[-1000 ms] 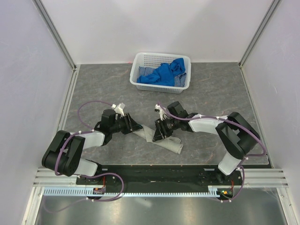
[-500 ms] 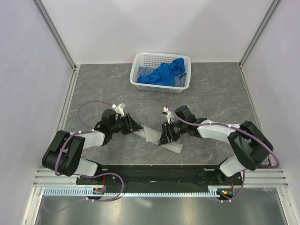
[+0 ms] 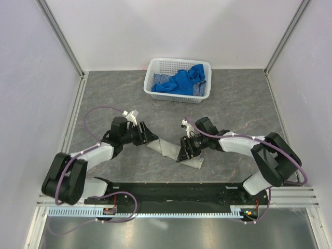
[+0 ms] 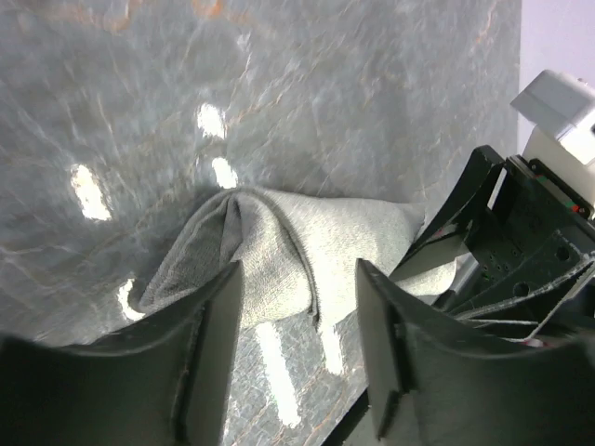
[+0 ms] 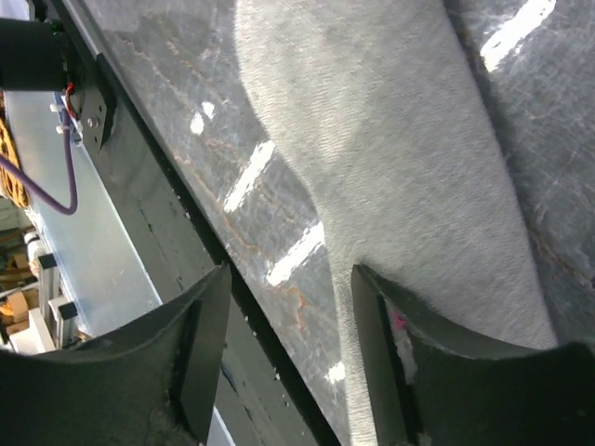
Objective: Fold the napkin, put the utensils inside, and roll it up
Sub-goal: Roll the napkin with the utensil
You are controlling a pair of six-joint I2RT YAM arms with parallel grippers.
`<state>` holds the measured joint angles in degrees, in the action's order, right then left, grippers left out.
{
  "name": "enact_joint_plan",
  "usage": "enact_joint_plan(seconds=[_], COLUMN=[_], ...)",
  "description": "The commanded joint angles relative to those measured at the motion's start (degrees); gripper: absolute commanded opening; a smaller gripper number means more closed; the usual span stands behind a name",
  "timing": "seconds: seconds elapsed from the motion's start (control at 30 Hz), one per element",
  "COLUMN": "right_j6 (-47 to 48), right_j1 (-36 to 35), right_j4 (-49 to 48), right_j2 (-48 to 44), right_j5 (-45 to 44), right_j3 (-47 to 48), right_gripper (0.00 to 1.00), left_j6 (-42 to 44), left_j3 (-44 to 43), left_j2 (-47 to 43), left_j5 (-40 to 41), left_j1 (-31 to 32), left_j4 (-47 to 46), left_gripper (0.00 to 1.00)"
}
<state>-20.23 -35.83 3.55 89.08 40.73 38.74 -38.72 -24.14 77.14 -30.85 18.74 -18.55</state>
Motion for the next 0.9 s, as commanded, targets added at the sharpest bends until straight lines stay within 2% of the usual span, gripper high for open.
enact_joint_plan(seconds=[0.0, 0.1, 0.13, 0.17, 0.27, 0.43, 0.5, 0.67, 0.87], right_j6=[4.2, 5.1, 5.2, 5.2, 5.8, 5.4, 5.3, 6.7, 7.0], right_j1=[0.3, 1.4, 2.0, 2.8, 8.0, 25.4, 31.1, 34.1, 34.0], right_j4=[4.4, 6.7, 7.0, 7.2, 8.5, 8.5, 8.5, 7.7, 4.7], right_j2=[-6.7, -11.6, -12.8, -13.8, -16.7, -19.5, -22.7, -33.4, -38.1], right_j5=[0.3, -0.6, -0.8, -1.4, -5.5, -8.1, -11.1, -27.6, -32.4], right_j3=[2.7, 3.4, 3.5, 3.6, 3.8, 2.1, 1.9, -0.1, -4.2], right_gripper=[0.66, 0.81, 0.94, 0.98, 0.98, 0.98, 0.98, 0.98, 0.98], left_j6=[6.2, 7.7, 7.9, 8.0, 10.5, 17.8, 20.6, 25.6, 26.8], left_j3=[-7.0, -10.8, -11.9, -12.9, -17.5, -24.6, -26.2, -25.4, -21.6], left_j2=[-9.0, -14.7, -15.8, -16.8, -19.8, -23.1, -24.1, -29.1, -31.4], left_j5=[5.4, 10.3, 11.6, 13.8, 14.4, 11.3, 10.1, 10.4, 11.6], left_j1=[-0.3, -1.5, -2.2, -4.0, -8.6, -20.5, -22.2, -22.3, -22.3], left_j4=[14.7, 24.0, 29.7, 33.0, 41.8, 48.5, 49.7, 49.1, 46.8], left_gripper=[0.65, 0.76, 0.80, 0.83, 0.87, 0.89, 0.89, 0.90, 0.90])
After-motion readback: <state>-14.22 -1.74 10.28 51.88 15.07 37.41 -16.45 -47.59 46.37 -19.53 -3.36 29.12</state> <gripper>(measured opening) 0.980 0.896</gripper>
